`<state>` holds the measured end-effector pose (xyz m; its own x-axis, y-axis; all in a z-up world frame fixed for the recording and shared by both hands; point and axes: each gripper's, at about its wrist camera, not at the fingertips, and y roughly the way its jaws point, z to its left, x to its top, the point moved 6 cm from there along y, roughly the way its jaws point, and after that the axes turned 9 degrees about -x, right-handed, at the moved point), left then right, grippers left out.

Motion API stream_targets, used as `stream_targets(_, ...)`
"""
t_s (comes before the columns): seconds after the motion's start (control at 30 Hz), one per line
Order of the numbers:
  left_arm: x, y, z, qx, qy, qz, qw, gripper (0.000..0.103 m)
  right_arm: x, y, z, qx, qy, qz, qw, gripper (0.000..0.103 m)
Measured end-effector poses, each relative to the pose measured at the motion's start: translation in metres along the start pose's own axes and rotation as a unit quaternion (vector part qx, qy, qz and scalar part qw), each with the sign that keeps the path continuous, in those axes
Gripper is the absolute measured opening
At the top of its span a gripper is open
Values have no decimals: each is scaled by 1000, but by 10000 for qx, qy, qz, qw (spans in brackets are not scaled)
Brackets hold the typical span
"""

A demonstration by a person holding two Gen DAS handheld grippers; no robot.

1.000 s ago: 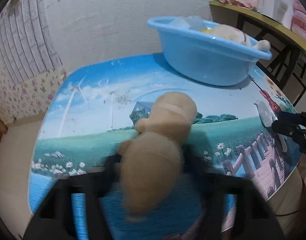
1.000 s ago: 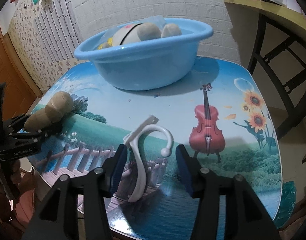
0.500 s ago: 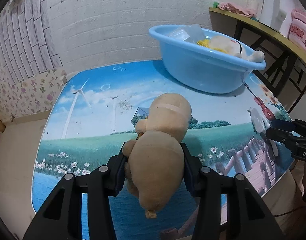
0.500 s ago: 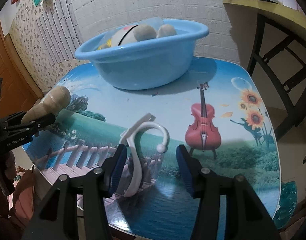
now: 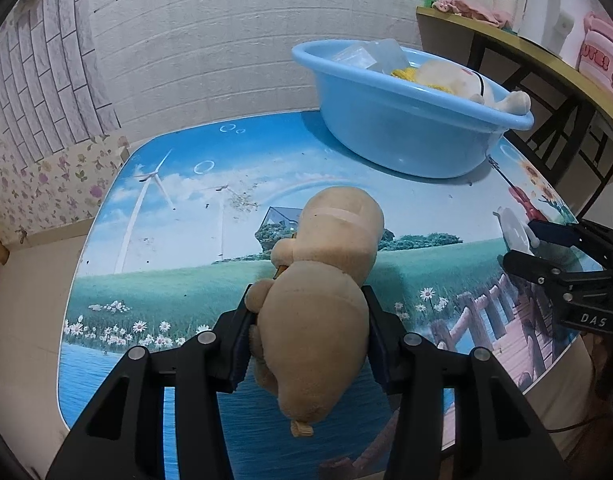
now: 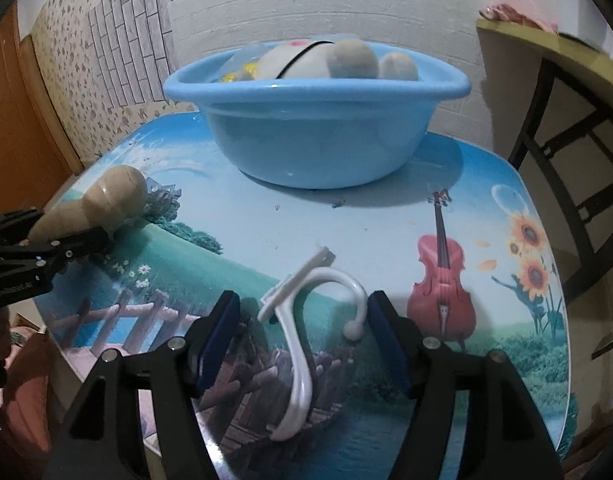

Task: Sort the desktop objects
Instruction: 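Lift the plush toy with the left gripper while the right lifts the white hook, then carry the plush toy and hook over the blue basin and open both grippers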

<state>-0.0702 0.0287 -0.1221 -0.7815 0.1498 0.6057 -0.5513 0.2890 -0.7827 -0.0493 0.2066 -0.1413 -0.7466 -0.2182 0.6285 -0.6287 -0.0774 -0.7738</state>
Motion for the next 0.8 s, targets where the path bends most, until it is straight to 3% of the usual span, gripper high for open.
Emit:
stream_targets(0.07, 0, -1, -1, 14, 24, 0, 10000, 47, -1, -1, 1, -10, -37, -43, 10000, 62)
stream_targets(0.1, 1, -1, -2, 22, 31, -3, 10000, 47, -1, -1, 0, -21, -38, -69, 10000, 53)
stream_targets(0.3, 6, -10, -7, -31, 25, -49, 10000, 47, 0, -9, -10, 165, 219, -123, 9995, 53)
stream_targets(0.8, 49, -62, -26, -145, 94, -506, 9986, 47, 38, -74, -13, 615, 423, -853, 9936, 53)
